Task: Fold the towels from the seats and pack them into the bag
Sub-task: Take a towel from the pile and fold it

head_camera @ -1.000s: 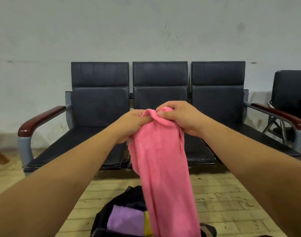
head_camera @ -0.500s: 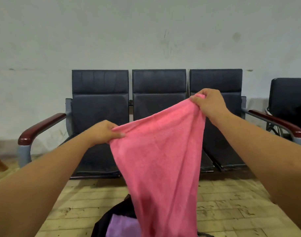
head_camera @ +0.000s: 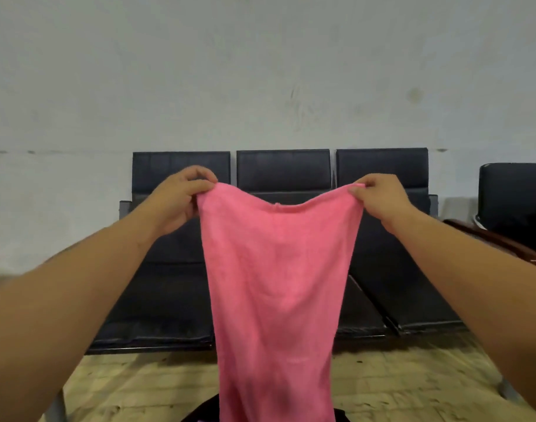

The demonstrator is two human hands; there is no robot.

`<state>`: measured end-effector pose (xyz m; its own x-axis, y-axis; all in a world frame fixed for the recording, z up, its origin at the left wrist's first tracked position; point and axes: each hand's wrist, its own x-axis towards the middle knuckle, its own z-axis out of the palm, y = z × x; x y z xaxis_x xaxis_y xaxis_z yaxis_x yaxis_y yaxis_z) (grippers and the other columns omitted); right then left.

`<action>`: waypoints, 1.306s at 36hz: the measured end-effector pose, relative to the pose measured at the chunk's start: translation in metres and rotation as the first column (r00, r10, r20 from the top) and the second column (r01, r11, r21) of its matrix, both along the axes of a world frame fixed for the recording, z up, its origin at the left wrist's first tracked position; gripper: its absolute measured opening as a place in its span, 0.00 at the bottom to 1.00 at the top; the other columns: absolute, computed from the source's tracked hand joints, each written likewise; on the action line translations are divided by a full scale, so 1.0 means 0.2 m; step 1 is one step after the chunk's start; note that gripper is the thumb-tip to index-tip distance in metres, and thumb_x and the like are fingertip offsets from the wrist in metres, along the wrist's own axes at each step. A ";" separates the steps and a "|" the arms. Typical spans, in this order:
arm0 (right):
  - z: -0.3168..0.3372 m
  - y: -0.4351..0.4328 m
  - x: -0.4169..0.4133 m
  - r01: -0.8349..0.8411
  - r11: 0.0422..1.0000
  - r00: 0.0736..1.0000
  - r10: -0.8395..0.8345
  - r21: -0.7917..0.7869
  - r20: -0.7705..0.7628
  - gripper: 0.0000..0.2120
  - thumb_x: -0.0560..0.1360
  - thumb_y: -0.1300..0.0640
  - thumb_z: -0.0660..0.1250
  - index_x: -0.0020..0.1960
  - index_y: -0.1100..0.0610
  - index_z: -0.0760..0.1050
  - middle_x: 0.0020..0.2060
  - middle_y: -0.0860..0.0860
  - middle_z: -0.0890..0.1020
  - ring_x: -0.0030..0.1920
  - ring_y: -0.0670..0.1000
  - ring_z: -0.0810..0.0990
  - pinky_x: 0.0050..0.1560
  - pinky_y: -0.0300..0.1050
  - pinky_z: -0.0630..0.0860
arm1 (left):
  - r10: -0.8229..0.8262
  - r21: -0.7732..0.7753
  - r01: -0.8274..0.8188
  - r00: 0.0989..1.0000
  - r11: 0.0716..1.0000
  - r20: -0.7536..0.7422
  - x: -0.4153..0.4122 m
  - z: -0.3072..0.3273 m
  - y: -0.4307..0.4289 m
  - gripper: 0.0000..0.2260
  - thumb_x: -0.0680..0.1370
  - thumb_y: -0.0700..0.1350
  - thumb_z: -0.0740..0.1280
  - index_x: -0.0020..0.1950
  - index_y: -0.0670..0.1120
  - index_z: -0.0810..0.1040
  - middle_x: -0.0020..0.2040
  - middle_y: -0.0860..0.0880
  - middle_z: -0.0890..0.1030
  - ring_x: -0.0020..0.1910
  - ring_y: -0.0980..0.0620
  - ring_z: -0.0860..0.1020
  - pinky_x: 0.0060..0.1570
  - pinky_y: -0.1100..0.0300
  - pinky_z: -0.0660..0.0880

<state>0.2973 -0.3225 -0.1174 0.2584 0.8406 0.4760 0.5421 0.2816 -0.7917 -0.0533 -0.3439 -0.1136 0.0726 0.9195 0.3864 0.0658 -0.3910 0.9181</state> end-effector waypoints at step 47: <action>-0.03 -0.16 -0.43 -0.550 0.830 0.834 0.552 -0.090 0.000 0.03 0.79 0.64 0.68 0.49 0.62 0.81 0.45 0.61 0.83 0.45 0.54 0.83 0.51 0.51 0.84 | -0.170 -0.160 0.063 0.505 0.985 -0.846 0.16 -0.22 -0.01 0.05 0.76 0.49 0.73 0.40 0.51 0.83 0.40 0.57 0.82 0.40 0.60 0.80 0.47 0.63 0.72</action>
<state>0.2117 -0.3545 -0.1240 -0.2707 0.8763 0.3985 0.3365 0.4739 -0.8138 -0.0211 -0.3457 -0.1585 0.4272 0.9041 -0.0128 0.7990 -0.3708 0.4733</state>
